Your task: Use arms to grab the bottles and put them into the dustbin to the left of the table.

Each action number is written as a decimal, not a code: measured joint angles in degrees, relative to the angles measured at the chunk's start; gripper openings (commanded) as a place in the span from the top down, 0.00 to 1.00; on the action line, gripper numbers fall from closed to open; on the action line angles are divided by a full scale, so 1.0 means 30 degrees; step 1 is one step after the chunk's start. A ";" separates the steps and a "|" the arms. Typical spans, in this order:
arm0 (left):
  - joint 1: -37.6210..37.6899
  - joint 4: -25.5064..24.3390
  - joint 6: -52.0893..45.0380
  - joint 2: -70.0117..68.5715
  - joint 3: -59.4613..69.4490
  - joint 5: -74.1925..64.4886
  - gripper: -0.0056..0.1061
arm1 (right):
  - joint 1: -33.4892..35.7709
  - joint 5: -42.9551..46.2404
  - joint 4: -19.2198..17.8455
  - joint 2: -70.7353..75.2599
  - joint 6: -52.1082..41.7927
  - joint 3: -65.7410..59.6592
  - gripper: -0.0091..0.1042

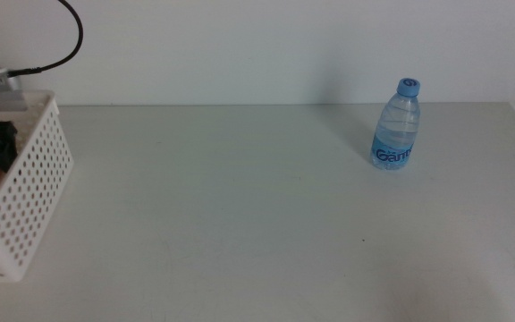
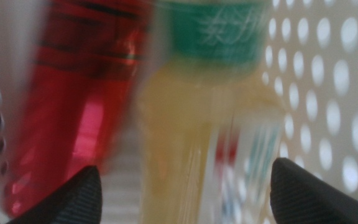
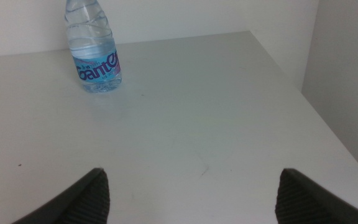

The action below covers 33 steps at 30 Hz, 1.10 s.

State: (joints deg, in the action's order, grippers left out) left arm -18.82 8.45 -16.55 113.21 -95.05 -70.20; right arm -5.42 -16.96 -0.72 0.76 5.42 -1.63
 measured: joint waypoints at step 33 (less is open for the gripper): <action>1.2029 0.2200 -0.1611 -1.6800 1.0249 0.7291 0.13 | 0.0000 0.0000 0.0000 0.0000 0.0000 0.0000 0.10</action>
State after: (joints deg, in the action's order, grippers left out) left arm 17.26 15.05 -21.39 62.81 -64.31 -48.33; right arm -5.42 -16.96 -0.72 0.76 5.42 -1.63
